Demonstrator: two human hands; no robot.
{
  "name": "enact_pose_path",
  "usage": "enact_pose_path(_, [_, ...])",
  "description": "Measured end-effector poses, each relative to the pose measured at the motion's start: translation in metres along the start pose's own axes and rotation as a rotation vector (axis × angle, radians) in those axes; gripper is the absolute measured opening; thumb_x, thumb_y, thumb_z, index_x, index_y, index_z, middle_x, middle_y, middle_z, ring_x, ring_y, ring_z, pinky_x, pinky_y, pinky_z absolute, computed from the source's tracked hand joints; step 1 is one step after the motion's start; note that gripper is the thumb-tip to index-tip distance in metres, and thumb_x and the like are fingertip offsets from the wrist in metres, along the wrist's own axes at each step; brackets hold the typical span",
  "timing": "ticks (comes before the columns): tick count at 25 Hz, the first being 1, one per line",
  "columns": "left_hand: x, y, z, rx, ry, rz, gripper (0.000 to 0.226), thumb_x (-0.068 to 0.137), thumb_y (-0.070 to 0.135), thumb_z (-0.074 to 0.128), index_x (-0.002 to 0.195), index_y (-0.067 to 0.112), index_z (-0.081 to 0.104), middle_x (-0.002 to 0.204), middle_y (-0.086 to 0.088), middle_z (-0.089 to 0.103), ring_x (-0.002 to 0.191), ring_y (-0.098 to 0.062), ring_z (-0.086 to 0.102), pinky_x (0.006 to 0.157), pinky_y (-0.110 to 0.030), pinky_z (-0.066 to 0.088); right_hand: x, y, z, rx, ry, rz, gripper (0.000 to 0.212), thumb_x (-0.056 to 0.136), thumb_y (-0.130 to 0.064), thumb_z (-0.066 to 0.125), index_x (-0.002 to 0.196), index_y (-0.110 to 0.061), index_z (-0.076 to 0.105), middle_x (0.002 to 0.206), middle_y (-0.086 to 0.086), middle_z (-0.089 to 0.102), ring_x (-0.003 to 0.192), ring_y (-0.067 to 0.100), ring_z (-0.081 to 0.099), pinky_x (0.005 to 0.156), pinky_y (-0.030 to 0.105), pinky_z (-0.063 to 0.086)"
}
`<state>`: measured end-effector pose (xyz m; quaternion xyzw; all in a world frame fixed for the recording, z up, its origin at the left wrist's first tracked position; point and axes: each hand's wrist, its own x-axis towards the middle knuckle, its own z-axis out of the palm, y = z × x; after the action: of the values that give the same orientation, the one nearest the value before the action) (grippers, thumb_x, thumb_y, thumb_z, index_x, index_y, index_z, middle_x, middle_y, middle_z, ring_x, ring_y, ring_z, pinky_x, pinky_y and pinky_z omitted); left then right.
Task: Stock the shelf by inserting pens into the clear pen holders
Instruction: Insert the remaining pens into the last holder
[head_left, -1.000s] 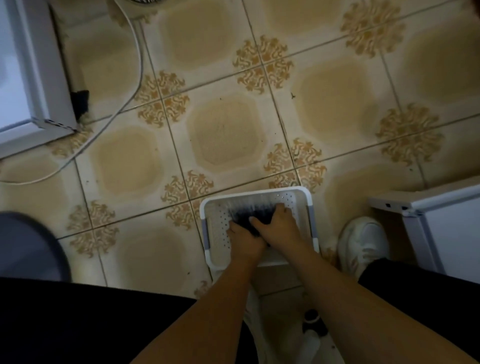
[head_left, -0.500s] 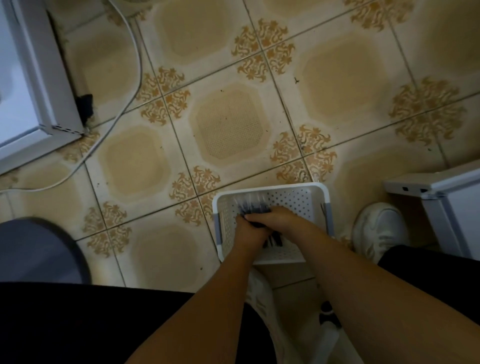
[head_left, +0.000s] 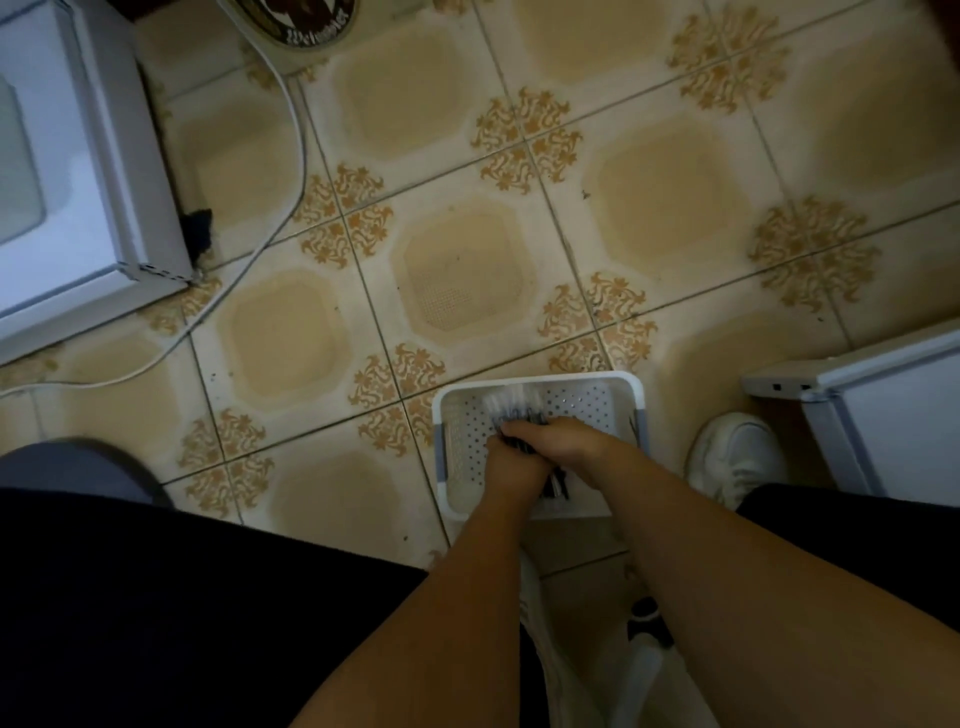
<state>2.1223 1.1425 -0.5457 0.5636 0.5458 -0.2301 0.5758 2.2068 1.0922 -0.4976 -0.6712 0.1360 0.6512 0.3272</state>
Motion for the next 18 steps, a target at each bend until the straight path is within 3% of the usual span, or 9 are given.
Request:
enact_pose_path(3, [-0.056, 0.046, -0.009, -0.056, -0.085, 0.075, 0.034, 0.103, 0.009, 0.044, 0.132, -0.008, 0.049, 0.128, -0.024, 0.058, 0.12, -0.038, 0.056, 0.083, -0.022, 0.046, -0.062, -0.024, -0.006, -0.075, 0.09, -0.058, 0.071, 0.084, -0.059, 0.066, 0.133, -0.007, 0.057, 0.126, 0.015, 0.062, 0.105, 0.029, 0.06, 0.091, 0.036, 0.049])
enact_pose_path(5, [-0.11, 0.084, -0.028, -0.073, -0.146, 0.215, 0.032, 0.1, 0.011, 0.053, 0.13, -0.001, 0.055, 0.123, -0.02, 0.064, 0.113, -0.033, 0.062, 0.081, -0.027, 0.051, -0.116, -0.044, -0.011, -0.106, 0.149, -0.14, 0.081, 0.077, -0.069, 0.065, 0.13, -0.009, 0.058, 0.122, 0.012, 0.064, 0.106, 0.028, 0.062, 0.098, 0.041, 0.051])
enact_pose_path(7, [-0.168, 0.12, -0.05, -0.178, -0.2, 0.382, 0.033, 0.09, 0.013, 0.067, 0.122, 0.007, 0.062, 0.111, -0.015, 0.071, 0.102, -0.03, 0.069, 0.083, -0.039, 0.059, -0.182, -0.064, -0.021, -0.16, 0.189, -0.288, 0.077, 0.082, -0.072, 0.057, 0.126, -0.01, 0.062, 0.119, 0.01, 0.066, 0.107, 0.026, 0.063, 0.099, 0.042, 0.052])
enact_pose_path(9, [-0.23, 0.154, -0.069, -0.205, -0.232, 0.566, 0.031, 0.083, 0.01, 0.072, 0.114, 0.011, 0.068, 0.103, -0.013, 0.074, 0.097, -0.027, 0.071, 0.084, -0.041, 0.059, -0.261, -0.077, -0.03, -0.165, 0.253, -0.471, 0.063, 0.092, -0.062, 0.051, 0.115, -0.007, 0.068, 0.112, 0.012, 0.07, 0.104, 0.025, 0.067, 0.099, 0.04, 0.052])
enact_pose_path(12, [-0.329, 0.196, -0.086, -0.219, -0.337, 0.806, 0.034, 0.078, 0.009, 0.074, 0.111, 0.01, 0.068, 0.096, -0.012, 0.074, 0.083, -0.022, 0.071, 0.072, -0.033, 0.057, -0.378, -0.078, -0.036, -0.125, 0.381, -0.739, 0.041, 0.097, -0.046, 0.055, 0.1, -0.01, 0.074, 0.102, 0.012, 0.075, 0.099, 0.024, 0.07, 0.096, 0.04, 0.054])
enact_pose_path(15, [-0.428, 0.219, -0.089, -0.226, -0.508, 1.026, 0.035, 0.082, 0.005, 0.073, 0.115, 0.005, 0.063, 0.086, -0.005, 0.069, 0.071, -0.014, 0.065, 0.065, -0.027, 0.053, -0.491, -0.056, -0.034, -0.126, 0.519, -0.97, 0.04, 0.099, -0.043, 0.054, 0.095, -0.01, 0.075, 0.094, 0.004, 0.077, 0.093, 0.019, 0.072, 0.09, 0.036, 0.057])
enact_pose_path(18, [-0.524, 0.225, -0.077, -0.246, -0.687, 1.232, 0.035, 0.082, 0.007, 0.071, 0.115, 0.006, 0.061, 0.084, -0.001, 0.069, 0.071, -0.014, 0.065, 0.062, -0.025, 0.053, -0.589, -0.016, -0.031, -0.048, 0.62, -1.149, 0.043, 0.101, -0.04, 0.05, 0.093, -0.004, 0.073, 0.087, 0.007, 0.075, 0.08, 0.018, 0.07, 0.079, 0.033, 0.058])
